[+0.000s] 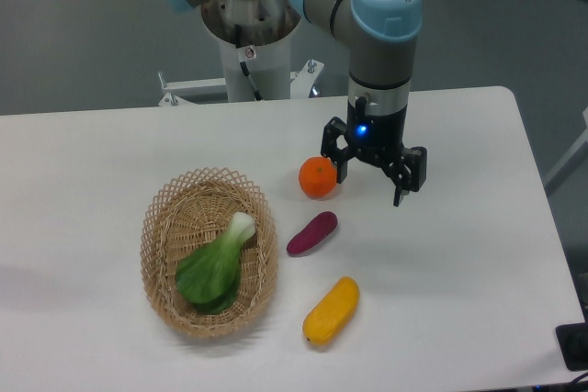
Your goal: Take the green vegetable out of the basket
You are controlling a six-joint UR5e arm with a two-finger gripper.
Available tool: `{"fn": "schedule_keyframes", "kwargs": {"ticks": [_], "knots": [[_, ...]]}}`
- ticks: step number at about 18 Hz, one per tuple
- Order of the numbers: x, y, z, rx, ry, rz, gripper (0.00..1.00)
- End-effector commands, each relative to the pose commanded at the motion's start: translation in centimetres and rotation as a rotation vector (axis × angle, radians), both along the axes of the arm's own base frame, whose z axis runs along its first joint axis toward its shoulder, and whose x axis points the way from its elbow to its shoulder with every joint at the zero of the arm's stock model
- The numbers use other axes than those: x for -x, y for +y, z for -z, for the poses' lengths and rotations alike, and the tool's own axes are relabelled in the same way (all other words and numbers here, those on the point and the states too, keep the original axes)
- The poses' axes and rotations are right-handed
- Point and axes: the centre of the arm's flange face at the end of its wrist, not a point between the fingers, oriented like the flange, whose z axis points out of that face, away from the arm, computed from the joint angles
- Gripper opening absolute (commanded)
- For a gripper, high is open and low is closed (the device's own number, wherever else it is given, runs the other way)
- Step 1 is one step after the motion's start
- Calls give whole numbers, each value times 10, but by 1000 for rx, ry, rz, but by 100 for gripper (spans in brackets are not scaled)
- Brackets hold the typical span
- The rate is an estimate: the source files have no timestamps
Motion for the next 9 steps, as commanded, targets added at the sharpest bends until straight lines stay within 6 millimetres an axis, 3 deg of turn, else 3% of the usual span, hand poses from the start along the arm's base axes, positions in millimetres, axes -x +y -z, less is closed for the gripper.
{"fn": "schedule_keyframes", "kwargs": {"ticks": [3,8,9], "knots": [[-18,15,7,0,-30,-28,100],[-57,30,45,46,-96,-9,100],[-84,46,58,60,-123,5,100]]}}
